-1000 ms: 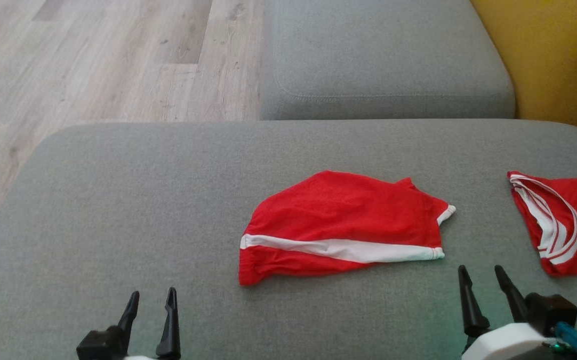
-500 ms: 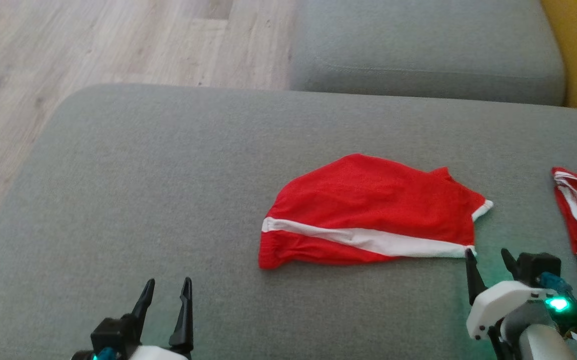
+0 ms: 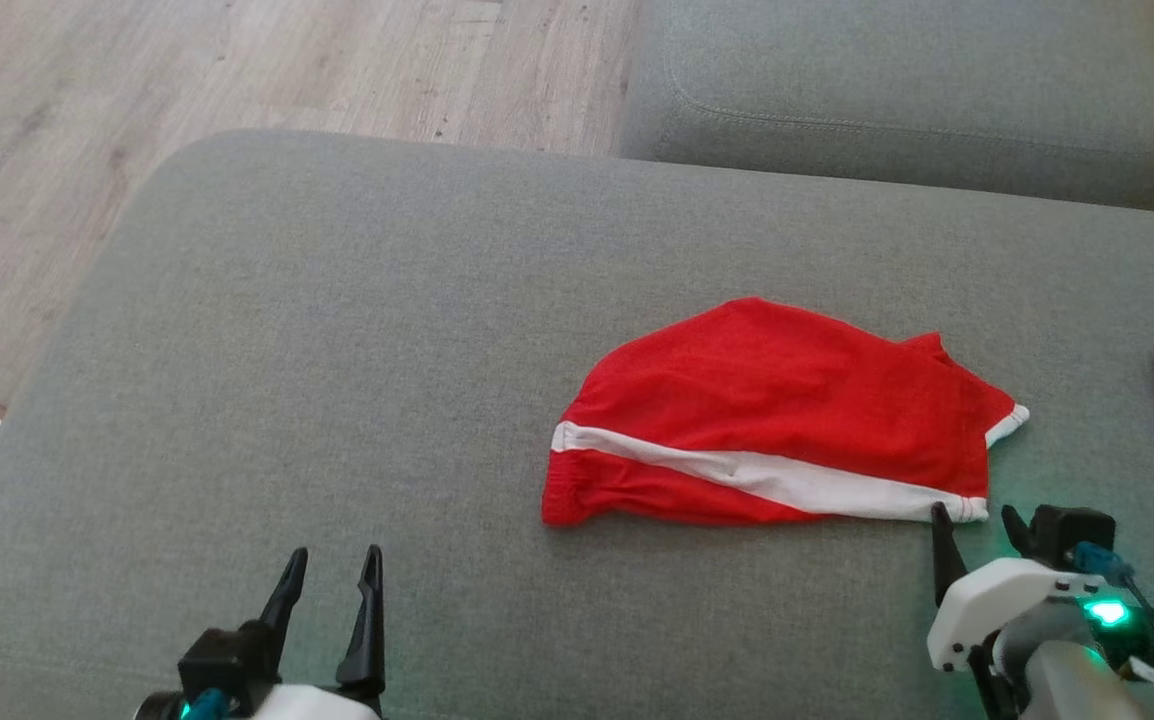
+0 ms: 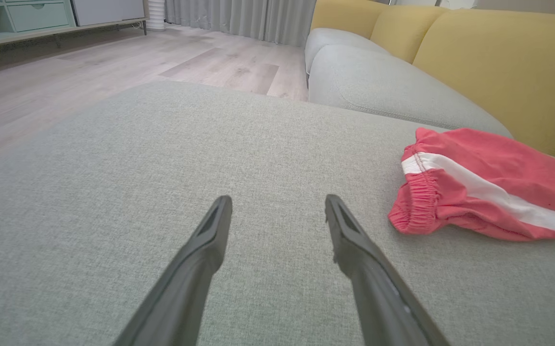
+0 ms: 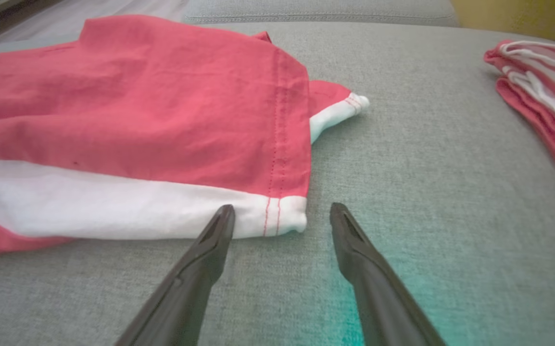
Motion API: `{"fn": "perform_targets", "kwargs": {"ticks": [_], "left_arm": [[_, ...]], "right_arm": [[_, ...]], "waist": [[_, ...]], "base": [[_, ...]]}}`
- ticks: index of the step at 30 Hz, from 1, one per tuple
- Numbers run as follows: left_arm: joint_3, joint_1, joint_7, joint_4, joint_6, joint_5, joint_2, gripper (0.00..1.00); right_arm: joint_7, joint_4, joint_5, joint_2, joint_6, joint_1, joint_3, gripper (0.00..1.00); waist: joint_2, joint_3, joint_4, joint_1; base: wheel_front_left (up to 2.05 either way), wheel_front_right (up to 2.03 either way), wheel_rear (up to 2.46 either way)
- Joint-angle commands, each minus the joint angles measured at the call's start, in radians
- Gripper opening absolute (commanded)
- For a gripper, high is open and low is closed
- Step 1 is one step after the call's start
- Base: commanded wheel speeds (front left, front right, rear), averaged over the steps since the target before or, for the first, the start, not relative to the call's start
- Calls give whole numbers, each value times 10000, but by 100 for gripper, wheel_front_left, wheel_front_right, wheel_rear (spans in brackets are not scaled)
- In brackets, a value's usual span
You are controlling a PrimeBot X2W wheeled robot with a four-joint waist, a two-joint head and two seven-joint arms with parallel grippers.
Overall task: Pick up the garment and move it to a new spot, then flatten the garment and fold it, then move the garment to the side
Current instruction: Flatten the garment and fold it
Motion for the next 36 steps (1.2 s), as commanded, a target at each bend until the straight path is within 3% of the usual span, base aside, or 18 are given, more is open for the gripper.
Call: {"fn": "perform_targets", "kwargs": {"ticks": [1, 7, 8, 10, 11, 14, 16, 22, 28, 29, 30, 36], "left_arm": [[339, -517, -7, -315, 41, 43, 226, 100], [289, -514, 64, -423, 97, 64, 288, 100], [288, -513, 76, -444, 117, 70, 304, 100], [288, -510, 92, -486, 146, 75, 334, 100], [286, -512, 100, -505, 159, 78, 346, 100], [261, -521, 121, -558, 170, 81, 361, 100], [214, -556, 131, -587, 118, 67, 336, 100], [-99, -1122, 274, -439, -400, -116, -105, 100], [-453, -2175, 781, 753, -1376, -822, -1138, 100], [-453, -2175, 781, 753, -1376, -822, -1138, 100], [-542, -2503, 1036, 1334, -1734, -1117, -1461, 100], [-620, -3186, 1359, 2593, -2614, -1746, -2064, 100]], "right_arm": [[-198, -87, -30, -66, 65, -474, 231, 100], [-471, 638, -7, -66, 65, -913, 446, 100], [-504, 727, -19, -66, 65, -988, 460, 96], [-555, 922, -17, -66, 65, -1141, 513, 74], [-574, 1021, -12, -66, 65, -1210, 523, 55], [-632, 1221, -52, -66, 65, -1368, 518, 27], [-675, 1262, -11, -66, 65, -1454, 551, 0], [-745, 808, 63, -66, 65, -1428, 577, 0], [-753, -123, 373, -66, 65, -1009, 1192, 0], [-753, -123, 373, -66, 65, -1009, 1192, 0], [-754, -266, 493, -66, 65, -862, 1430, 0], [-755, -453, 687, -66, 65, -821, 1961, 0]], "waist": [[0, 11, -9, 0], [0, 120, -25, 0], [0, 145, -31, 0], [0, 193, -44, 0], [0, 216, -50, 0], [0, 264, -79, 0], [0, 283, -151, 0], [0, 314, -479, 0], [0, 474, -946, 0], [0, 474, -946, 0], [0, 540, -1110, 0], [0, 739, -1496, 0]], "base": [[0, 0, 0], [0, 0, 0], [0, 0, 0], [0, 0, 0], [0, 0, 0], [0, 0, 0], [0, 0, 0], [0, 0, 0], [0, 0, 0], [0, 0, 0], [0, 0, 0], [0, 0, 0]]}}
